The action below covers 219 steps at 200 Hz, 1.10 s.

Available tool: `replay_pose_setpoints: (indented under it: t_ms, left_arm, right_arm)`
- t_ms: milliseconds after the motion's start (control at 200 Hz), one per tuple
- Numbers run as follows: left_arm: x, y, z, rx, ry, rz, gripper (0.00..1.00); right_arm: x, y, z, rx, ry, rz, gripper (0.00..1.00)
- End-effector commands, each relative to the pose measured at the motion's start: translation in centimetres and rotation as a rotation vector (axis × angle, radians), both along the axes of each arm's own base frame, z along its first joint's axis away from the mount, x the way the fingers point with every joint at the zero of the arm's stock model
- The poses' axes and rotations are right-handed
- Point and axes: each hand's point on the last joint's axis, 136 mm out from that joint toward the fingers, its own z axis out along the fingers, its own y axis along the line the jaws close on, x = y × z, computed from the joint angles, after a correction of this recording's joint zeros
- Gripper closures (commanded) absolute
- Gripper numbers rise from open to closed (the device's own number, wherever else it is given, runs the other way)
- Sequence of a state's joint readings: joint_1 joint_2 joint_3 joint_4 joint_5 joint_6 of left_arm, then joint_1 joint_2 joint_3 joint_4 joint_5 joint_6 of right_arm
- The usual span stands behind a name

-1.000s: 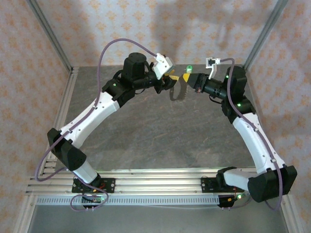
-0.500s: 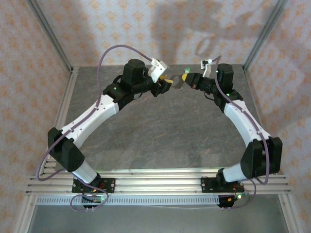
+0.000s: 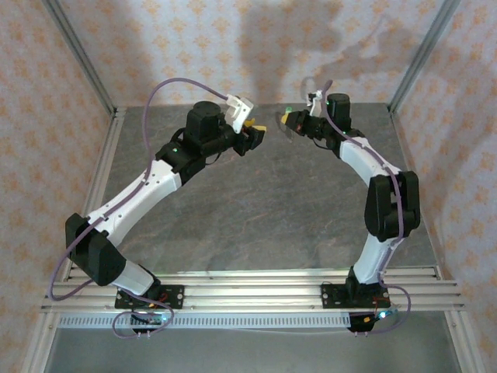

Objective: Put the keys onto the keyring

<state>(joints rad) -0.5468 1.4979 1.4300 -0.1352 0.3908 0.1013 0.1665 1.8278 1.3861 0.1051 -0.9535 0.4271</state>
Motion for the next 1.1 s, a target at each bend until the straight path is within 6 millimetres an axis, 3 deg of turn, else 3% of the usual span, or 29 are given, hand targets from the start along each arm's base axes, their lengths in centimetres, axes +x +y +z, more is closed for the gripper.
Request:
replay_pose_setpoints:
  t_ms: [0,130,285,585,1091]
  left_arm:
    - [-0.2,0.9,2.0,-0.055,-0.041,0.036,0.55]
    - [-0.5,1.1,1.8,-0.076,-0.030,0.040,0.55]
    - [-1.2,1.5,2.1,-0.104,-0.030,0.044,0.55]
    - [-2.8,2.5,2.3,-0.148,-0.021,0.059,0.54]
    - [-4.0,3.0,1.7,-0.167,0.007,0.074,0.54]
  right_arm:
    - [-0.2,0.2,-0.9,0.069,-0.009,0.001,1.00]
    - [-2.1,1.4,-5.2,0.108,0.076,-0.008,1.00]
    - [-5.2,3.8,-8.5,0.095,0.135,0.022,1.00]
    - [-9.1,6.6,-11.0,0.073,0.196,0.055,1.00]
    - [-12.8,7.8,-15.5,0.034,0.319,0.071,1.00]
